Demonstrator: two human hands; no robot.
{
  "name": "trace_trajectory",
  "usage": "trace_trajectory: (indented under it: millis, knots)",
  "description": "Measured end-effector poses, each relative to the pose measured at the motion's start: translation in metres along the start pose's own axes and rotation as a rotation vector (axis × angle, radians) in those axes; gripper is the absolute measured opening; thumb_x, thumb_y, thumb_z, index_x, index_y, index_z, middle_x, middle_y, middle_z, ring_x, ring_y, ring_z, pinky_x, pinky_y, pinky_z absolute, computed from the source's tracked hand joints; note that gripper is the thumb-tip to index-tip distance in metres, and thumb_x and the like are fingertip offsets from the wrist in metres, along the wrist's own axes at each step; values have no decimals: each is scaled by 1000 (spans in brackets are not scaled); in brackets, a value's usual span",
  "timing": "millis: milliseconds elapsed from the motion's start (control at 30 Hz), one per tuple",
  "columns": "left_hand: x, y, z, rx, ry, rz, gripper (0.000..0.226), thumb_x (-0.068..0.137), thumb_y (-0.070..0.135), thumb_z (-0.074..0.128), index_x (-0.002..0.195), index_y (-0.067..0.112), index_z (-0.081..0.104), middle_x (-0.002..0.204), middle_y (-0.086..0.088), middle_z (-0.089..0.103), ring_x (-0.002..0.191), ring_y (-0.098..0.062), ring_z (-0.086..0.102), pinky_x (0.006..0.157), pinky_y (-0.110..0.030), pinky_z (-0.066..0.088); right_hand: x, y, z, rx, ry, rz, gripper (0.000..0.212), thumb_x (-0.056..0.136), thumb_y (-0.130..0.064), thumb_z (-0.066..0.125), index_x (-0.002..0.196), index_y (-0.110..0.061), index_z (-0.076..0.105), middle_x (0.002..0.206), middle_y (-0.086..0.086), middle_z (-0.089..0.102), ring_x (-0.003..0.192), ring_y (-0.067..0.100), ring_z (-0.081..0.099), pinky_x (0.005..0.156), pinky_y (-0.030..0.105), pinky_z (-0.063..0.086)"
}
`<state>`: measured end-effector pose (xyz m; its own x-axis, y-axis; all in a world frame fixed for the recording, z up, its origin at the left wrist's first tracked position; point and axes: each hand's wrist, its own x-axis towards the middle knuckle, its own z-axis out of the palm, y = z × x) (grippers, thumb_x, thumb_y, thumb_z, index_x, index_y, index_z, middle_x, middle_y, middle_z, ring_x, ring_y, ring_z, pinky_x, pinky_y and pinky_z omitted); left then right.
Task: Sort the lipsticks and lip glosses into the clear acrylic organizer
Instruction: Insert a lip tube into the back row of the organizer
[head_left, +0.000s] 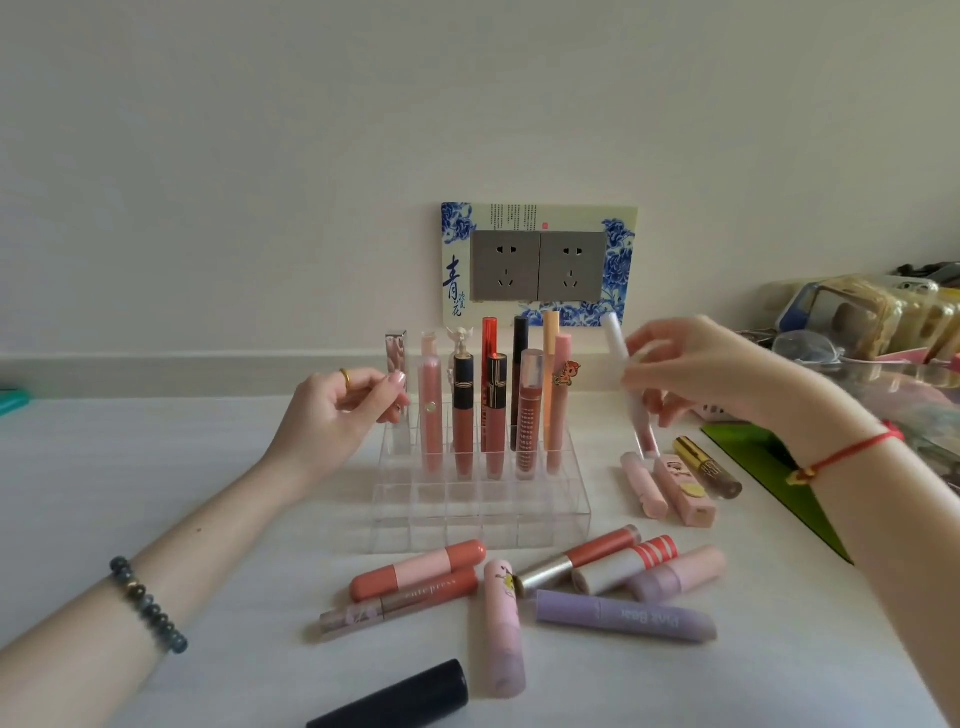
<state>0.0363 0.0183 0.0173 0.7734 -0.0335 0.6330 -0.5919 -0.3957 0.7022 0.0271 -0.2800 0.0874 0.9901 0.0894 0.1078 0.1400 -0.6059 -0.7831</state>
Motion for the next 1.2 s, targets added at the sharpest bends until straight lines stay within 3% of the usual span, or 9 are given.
trace_trajectory:
  millis: [100, 300, 467, 600, 700, 900, 1100, 1200]
  knots:
    - [4, 6, -2, -75, 12, 18, 27, 89, 20, 54, 65, 21, 67, 57, 10, 66, 58, -2, 59, 64, -10, 47, -14, -22, 1, 127, 6, -115, 27, 76, 1, 63, 91, -19, 55, 75, 11, 69, 50, 13, 65, 45, 21, 51]
    - [12, 19, -11, -212, -46, 57, 19, 76, 37, 58, 75, 22, 69, 67, 9, 70, 62, -4, 60, 65, -13, 49, -25, -63, 45, 207, -55, -323, 31, 79, -4, 62, 107, -13, 51, 76, 12, 71, 62, 21, 69, 52, 27, 56]
    - [15, 21, -17, -250, -47, 45, 22, 72, 39, 60, 82, 21, 68, 67, 14, 71, 58, 1, 58, 62, -9, 45, -14, -87, 86, 78, 4, -440, 24, 84, -12, 57, 106, -16, 47, 74, 6, 71, 55, 15, 68, 42, 16, 48]
    - [17, 17, -24, -288, -91, 9, 20, 64, 39, 67, 81, 27, 68, 69, 14, 72, 67, 0, 65, 67, -13, 50, -1, -99, 106, 83, 48, -495, 19, 86, -17, 57, 103, -14, 49, 72, 4, 72, 56, 15, 68, 62, 37, 59]
    - [16, 10, -27, -267, -126, -34, 22, 57, 43, 71, 74, 30, 70, 72, 10, 73, 74, -8, 69, 78, -22, 54, 6, -98, 115, 129, 64, -487, 20, 85, -19, 59, 103, -12, 53, 73, 3, 72, 59, 15, 69, 64, 37, 59]
    - [13, -2, -29, -169, -211, -46, 21, 71, 24, 74, 85, 9, 69, 64, 3, 70, 69, -16, 66, 73, -22, 51, 14, -94, 125, 198, 103, -465, 17, 83, -20, 64, 96, -12, 60, 76, 3, 72, 62, 16, 69, 65, 36, 59]
    - [11, -6, -23, -124, -202, -46, 5, 77, 11, 70, 82, 13, 68, 62, 6, 69, 66, -12, 65, 63, -13, 44, 16, -92, 129, 199, 161, -516, 12, 83, -18, 63, 94, -15, 59, 77, 1, 71, 66, 15, 69, 68, 36, 59]
    - [8, -8, -20, -76, -188, -60, 5, 78, 13, 70, 82, 14, 68, 65, 5, 70, 67, -10, 65, 61, -10, 41, 17, -89, 130, 170, 250, -578, 16, 83, -20, 62, 98, -22, 57, 72, -9, 67, 64, 5, 64, 69, 27, 56]
